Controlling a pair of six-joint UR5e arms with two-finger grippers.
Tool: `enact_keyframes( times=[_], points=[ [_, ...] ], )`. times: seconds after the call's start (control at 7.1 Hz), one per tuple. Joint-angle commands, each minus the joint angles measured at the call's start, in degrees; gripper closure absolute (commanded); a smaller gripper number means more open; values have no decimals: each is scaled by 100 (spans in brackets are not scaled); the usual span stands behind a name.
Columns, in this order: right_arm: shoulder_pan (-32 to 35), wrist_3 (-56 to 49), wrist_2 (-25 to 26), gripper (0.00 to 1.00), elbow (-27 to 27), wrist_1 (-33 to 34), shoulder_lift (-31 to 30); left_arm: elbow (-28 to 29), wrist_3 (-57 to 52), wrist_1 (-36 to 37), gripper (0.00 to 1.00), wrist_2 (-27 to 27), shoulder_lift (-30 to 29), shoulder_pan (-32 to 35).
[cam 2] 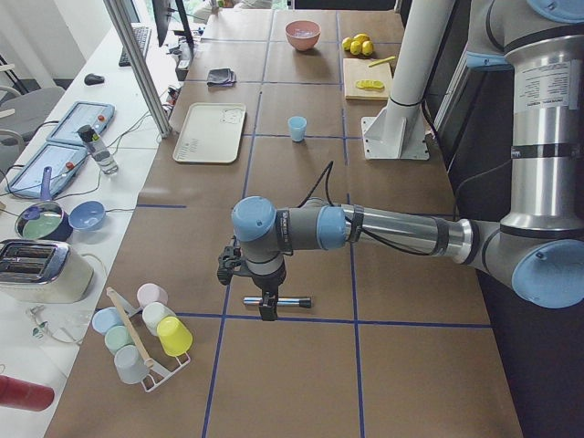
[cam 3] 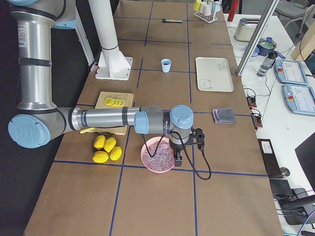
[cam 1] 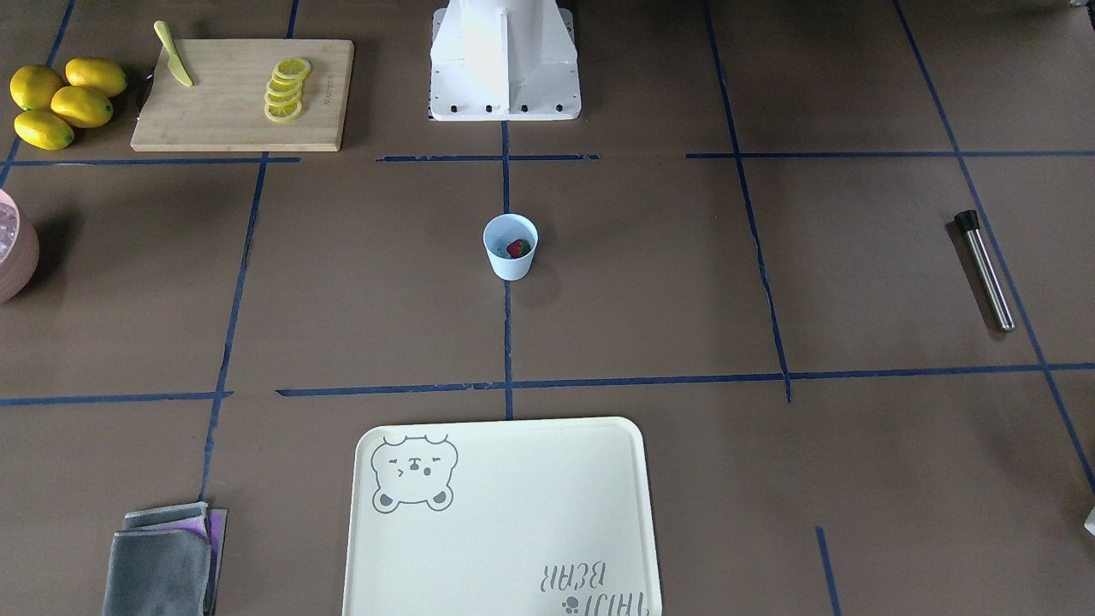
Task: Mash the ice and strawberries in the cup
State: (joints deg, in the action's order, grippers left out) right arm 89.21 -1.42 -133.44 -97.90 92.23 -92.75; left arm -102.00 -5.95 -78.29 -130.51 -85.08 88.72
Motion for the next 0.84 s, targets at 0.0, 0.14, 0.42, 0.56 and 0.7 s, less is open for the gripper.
enact_keyframes(
  times=[0.0, 0.14, 0.42, 0.56, 0.7],
  points=[
    [0, -8, -7, 0, 7, -3, -15, 48, -3, 15, 0, -427, 18, 5],
    [0, 1, -16, 0, 7, -3, -23, 66, -3, 24, 0, -570, 18, 5],
    [0, -8, -33, 0, 7, -12, -68, 83, 6, 50, 0, -545, 27, 5],
    [0, -25, -25, 0, 25, -12, -85, 75, 6, 50, 0, -545, 35, 5],
    [9, -25, -25, 0, 16, -12, -111, 118, 15, 50, 0, -537, 27, 5]
  ],
)
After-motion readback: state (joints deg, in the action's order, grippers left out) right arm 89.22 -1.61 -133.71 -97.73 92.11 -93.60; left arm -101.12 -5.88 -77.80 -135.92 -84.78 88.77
